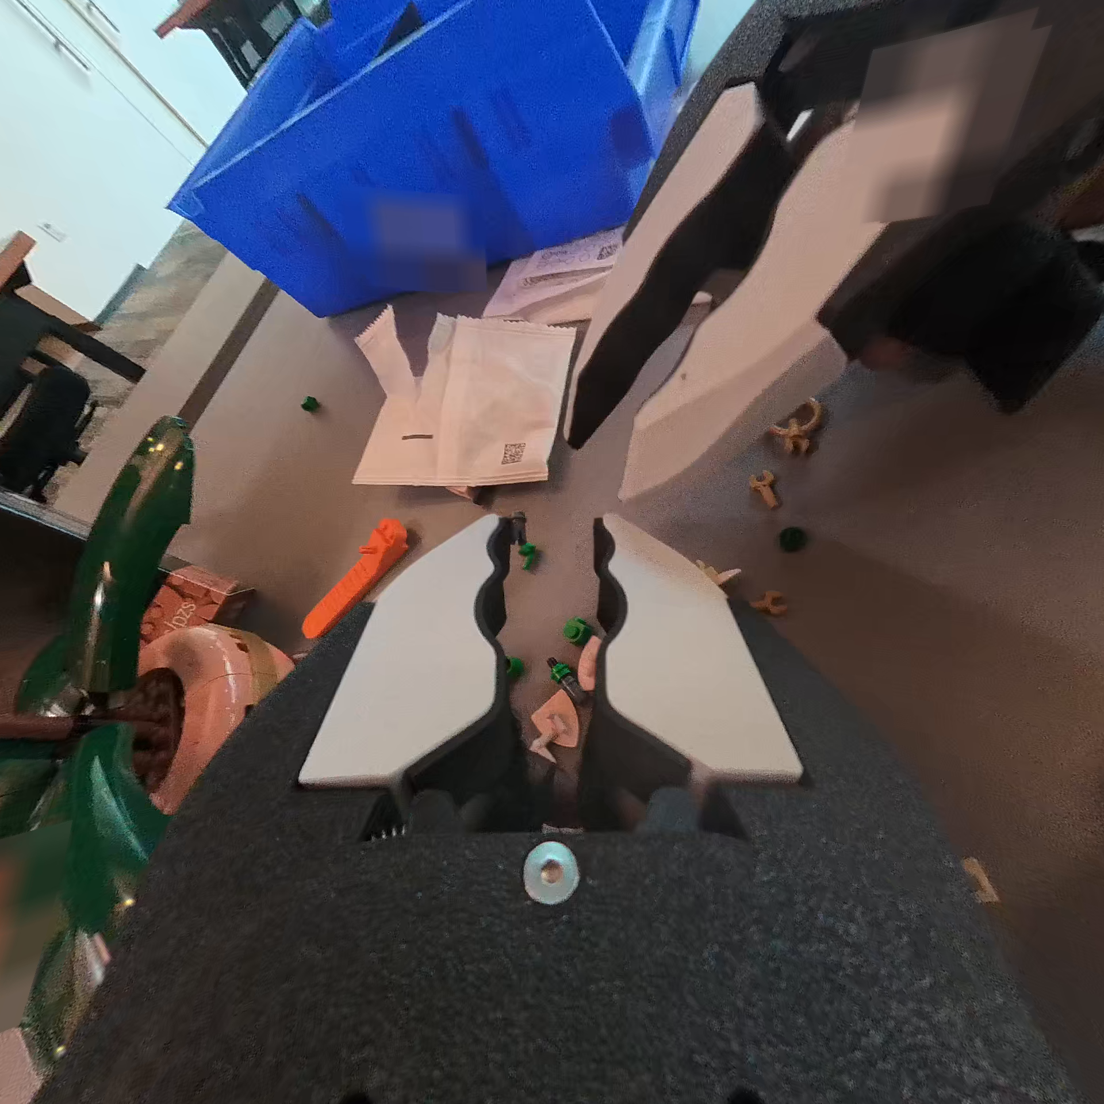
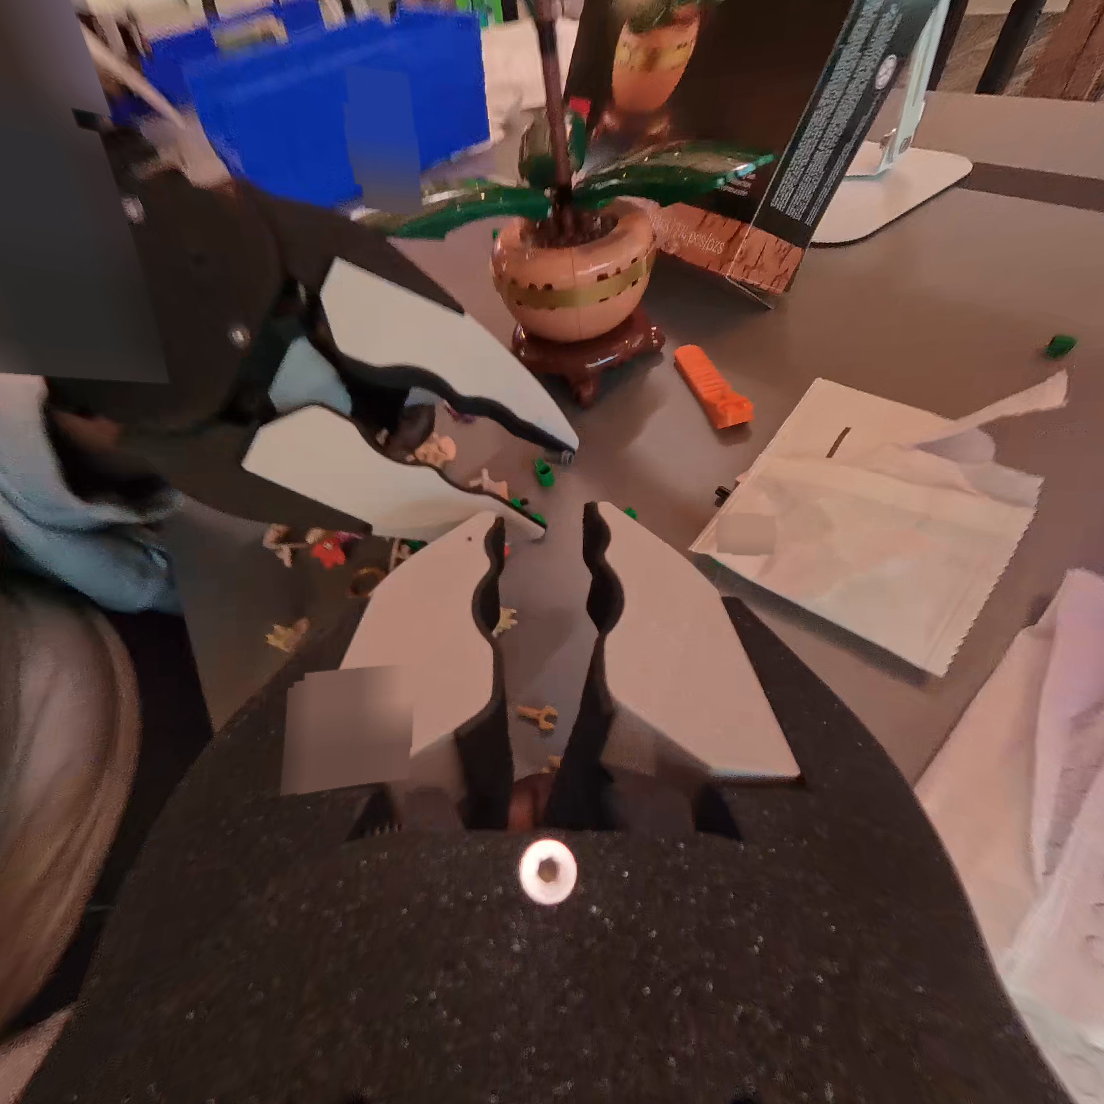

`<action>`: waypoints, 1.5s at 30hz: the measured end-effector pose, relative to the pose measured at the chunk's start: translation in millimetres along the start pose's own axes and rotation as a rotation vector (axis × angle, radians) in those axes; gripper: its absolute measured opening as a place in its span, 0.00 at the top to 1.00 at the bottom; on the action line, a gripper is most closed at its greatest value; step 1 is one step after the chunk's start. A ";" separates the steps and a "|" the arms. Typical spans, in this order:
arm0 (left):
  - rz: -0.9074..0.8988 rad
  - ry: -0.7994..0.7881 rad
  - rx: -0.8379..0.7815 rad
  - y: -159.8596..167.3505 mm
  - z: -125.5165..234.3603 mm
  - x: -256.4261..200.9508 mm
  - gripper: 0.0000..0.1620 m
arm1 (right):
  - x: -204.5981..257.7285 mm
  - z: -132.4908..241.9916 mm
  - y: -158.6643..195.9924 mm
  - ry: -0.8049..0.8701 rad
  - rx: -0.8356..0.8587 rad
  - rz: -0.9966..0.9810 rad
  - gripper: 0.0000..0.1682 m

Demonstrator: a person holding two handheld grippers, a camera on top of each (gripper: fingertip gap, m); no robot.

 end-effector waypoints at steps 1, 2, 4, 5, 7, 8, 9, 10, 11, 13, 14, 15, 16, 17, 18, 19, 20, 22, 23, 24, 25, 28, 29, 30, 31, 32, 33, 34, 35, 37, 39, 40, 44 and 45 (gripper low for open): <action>-0.002 0.010 0.010 1.3 -0.9 -1.5 0.83 | -0.1 1.2 0.2 -0.020 -0.021 -0.047 0.88; -0.008 0.022 0.018 2.4 -2.0 -3.9 0.82 | 0.3 1.6 -1.0 -0.043 -0.048 -0.092 0.93; -0.032 0.038 0.033 4.3 -3.7 -8.2 0.81 | 3.3 -0.5 -7.1 -0.090 -0.112 -0.154 0.96; -0.045 0.045 0.032 4.3 -4.0 -10.3 0.81 | 3.3 -3.3 -8.2 -0.092 -0.112 -0.171 0.97; -0.044 0.058 0.007 0.5 -4.4 -14.1 0.80 | 6.6 -13.4 -2.7 -0.118 -0.025 -0.148 0.97; -0.044 0.068 -0.004 -1.8 -4.3 -15.7 0.80 | 5.9 -18.8 1.9 -0.095 0.030 -0.126 0.97; -0.049 0.068 -0.008 -3.0 -3.6 -16.3 0.80 | 2.5 -22.5 4.8 -0.049 0.070 -0.125 0.97; -0.058 0.067 -0.001 -2.6 -3.2 -16.5 0.81 | -0.3 -23.5 6.1 -0.019 0.090 -0.125 0.97; -0.064 0.071 0.008 -1.1 -2.4 -16.7 0.82 | -3.9 -23.4 7.4 0.012 0.102 -0.137 0.96; -0.056 0.076 0.029 2.5 2.7 -15.4 0.82 | -8.4 -19.3 9.7 0.047 0.137 -0.148 0.94; -0.048 0.077 0.035 4.3 7.3 -13.8 0.82 | -8.0 -16.2 8.9 0.046 0.144 -0.138 0.94; -0.038 0.078 0.038 6.3 13.5 -12.2 0.82 | -7.6 -12.2 6.7 0.052 0.141 -0.122 0.94; -0.025 0.084 0.039 8.6 21.0 -10.4 0.84 | -7.3 -6.8 4.0 0.058 0.133 -0.102 0.93; -0.008 0.097 0.038 10.7 29.9 -9.4 0.86 | -6.1 -0.8 1.0 0.053 0.121 -0.079 0.91; 0.014 0.115 0.031 12.6 40.0 -8.9 0.88 | -3.9 5.8 -1.0 0.042 0.119 -0.058 0.88; 0.035 0.137 0.019 14.4 51.1 -8.8 0.90 | -2.5 13.4 -1.0 0.038 0.136 -0.039 0.84; 0.051 0.160 0.007 16.8 62.8 -8.9 0.93 | -2.0 22.0 0.9 0.043 0.173 -0.016 0.81; 0.074 0.168 0.001 25.7 84.6 -5.2 0.93 | 0.5 38.0 10.0 0.049 0.258 0.052 0.82; 0.080 0.148 0.009 32.7 93.8 -0.9 0.94 | 2.4 43.7 14.7 0.056 0.290 0.079 0.83; 0.082 0.118 0.021 40.2 101.4 4.4 0.94 | 3.6 46.2 18.6 0.071 0.311 0.090 0.85; 0.083 0.083 0.032 47.7 109.6 9.7 0.94 | 5.8 45.9 22.3 0.077 0.331 0.087 0.88; 0.109 0.017 0.040 65.4 128.7 20.8 0.94 | 16.9 38.3 33.1 0.056 0.416 0.093 0.96; 0.118 -0.006 0.046 70.2 134.4 24.0 0.94 | 17.7 38.2 36.8 0.069 0.455 0.124 0.96; 0.122 -0.033 0.052 74.1 139.6 27.1 0.94 | 14.3 40.2 40.1 0.108 0.486 0.151 0.97; 0.120 -0.053 0.056 77.7 144.9 29.5 0.93 | 10.2 43.5 43.3 0.135 0.513 0.159 0.97; 0.117 -0.071 0.062 81.8 150.0 31.8 0.93 | 6.4 47.1 45.4 0.150 0.526 0.146 0.97; 0.117 -0.088 0.073 86.5 154.9 34.4 0.93 | 3.0 50.9 45.8 0.161 0.527 0.123 0.97; 0.120 -0.103 0.086 91.7 159.5 37.4 0.93 | 0.2 54.8 45.6 0.170 0.528 0.106 0.97; 0.126 -0.114 0.099 97.1 164.0 40.3 0.93 | -2.7 58.9 44.7 0.188 0.529 0.099 0.96; 0.152 -0.132 0.114 106.9 171.7 46.3 0.93 | -6.7 65.1 43.1 0.215 0.530 0.098 0.96; 0.193 -0.139 0.107 114.8 177.6 51.4 0.92 | -4.7 64.4 41.7 0.205 0.520 0.097 0.96; 0.216 -0.138 0.097 117.3 179.5 52.8 0.91 | -2.3 61.7 41.5 0.194 0.517 0.098 0.96; 0.325 -0.145 0.008 120.0 185.0 60.6 0.79 | 2.4 53.2 47.8 0.199 0.578 0.139 0.95; 0.352 -0.135 -0.023 118.9 186.2 61.6 0.76 | 2.7 50.8 48.5 0.198 0.582 0.146 0.94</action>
Point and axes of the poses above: each gripper's, where its closed fingertips meet, z back along the fingers, y out of its underside, x = y × z across the jaws, the point moved 5 cm from there along z, back along the fingers, and after that the axes turned 1 degree about z, right-handed, at the moved point
